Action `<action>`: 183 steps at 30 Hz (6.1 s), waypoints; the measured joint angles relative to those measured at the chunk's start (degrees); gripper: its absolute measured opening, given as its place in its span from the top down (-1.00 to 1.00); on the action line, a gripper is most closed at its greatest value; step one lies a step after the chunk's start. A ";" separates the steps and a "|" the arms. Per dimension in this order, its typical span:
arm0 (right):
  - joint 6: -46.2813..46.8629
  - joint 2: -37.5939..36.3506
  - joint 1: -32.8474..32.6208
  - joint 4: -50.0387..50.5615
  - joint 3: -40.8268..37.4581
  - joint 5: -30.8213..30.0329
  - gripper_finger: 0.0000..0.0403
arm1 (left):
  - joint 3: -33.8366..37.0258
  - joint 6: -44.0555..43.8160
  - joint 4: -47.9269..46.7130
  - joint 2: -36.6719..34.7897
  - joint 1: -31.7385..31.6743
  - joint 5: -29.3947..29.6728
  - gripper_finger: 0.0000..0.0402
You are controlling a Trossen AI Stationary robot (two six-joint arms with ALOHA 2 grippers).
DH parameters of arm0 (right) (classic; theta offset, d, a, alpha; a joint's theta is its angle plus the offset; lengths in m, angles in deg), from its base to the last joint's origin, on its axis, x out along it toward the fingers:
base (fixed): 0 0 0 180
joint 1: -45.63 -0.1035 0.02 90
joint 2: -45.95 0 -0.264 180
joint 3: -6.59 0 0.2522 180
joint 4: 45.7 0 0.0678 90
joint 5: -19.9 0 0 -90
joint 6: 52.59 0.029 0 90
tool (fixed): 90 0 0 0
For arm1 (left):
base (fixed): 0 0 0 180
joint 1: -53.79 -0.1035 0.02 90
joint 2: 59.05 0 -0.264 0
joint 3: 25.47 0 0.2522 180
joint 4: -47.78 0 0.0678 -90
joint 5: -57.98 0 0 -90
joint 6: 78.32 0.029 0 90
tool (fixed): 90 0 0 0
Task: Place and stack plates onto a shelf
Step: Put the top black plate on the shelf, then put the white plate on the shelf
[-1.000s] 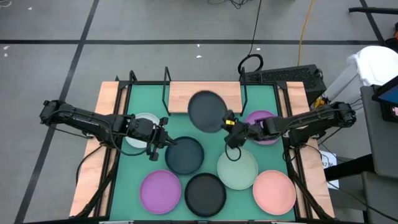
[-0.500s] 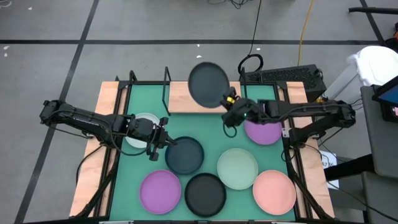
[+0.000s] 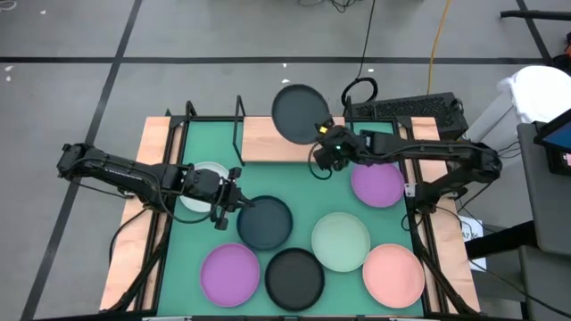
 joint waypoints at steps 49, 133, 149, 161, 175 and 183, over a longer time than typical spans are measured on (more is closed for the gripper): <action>14.12 11.68 9.07 12.05 -6.34 8.59 0.99 | 0.00 -1.39 -0.19 -0.01 0.00 0.03 0.94; 70.92 -9.87 -34.60 -28.34 -36.33 5.55 0.21 | 14.72 -48.53 -28.86 6.59 8.74 18.49 -0.31; 70.42 -9.87 -34.57 -28.78 -36.33 5.53 0.21 | 17.40 -45.53 -22.97 6.52 8.76 16.64 0.64; 70.42 -9.87 -34.57 -28.74 -36.33 5.53 0.21 | 12.26 -41.21 -27.04 6.57 8.78 16.49 0.94; 70.42 -9.87 -34.57 -28.70 -36.28 5.73 0.21 | -1.71 -41.43 -38.94 6.61 13.68 13.58 0.94; 70.42 -9.87 -34.57 -28.70 -36.28 5.75 0.21 | -7.22 -37.34 -41.73 6.61 16.43 15.48 0.94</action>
